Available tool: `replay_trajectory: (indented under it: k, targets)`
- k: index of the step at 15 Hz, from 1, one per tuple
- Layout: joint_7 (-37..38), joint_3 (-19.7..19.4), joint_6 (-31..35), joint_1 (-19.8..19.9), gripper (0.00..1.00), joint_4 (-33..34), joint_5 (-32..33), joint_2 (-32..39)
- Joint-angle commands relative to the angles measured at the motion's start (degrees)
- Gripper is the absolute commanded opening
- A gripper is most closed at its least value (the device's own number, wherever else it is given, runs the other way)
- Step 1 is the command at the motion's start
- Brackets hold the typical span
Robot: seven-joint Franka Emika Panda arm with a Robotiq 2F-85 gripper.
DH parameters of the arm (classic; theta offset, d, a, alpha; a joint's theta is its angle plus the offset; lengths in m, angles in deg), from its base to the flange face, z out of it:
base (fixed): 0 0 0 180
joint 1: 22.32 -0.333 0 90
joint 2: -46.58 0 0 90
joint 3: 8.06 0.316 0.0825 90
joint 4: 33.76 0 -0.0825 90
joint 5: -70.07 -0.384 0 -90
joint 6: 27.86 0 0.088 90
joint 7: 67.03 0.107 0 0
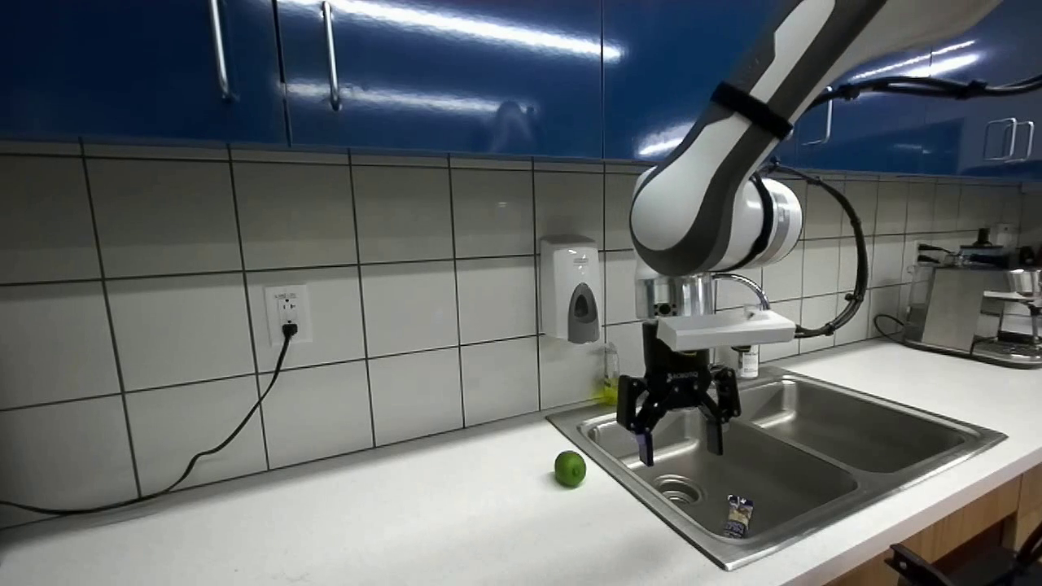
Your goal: Remove the snack bar from the sink and place it on the counter top
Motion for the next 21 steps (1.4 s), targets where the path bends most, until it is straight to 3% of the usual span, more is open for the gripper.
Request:
replay_trajectory:
  k: [1,6,11,18,21]
  targets:
    - [3.2,-2.6,6.7,4.6,1.0,1.7,6.1,7.2]
    - [7.9,-8.2,15.6,9.1,1.0,3.7,13.2,16.3]
    - [12.3,-15.6,21.7,9.0,1.0,7.6,16.6,25.1]
    - [13.7,-23.9,26.2,6.4,1.0,14.5,13.7,35.4]
    - [11.1,-24.3,25.9,6.4,1.0,15.8,11.5,37.1]
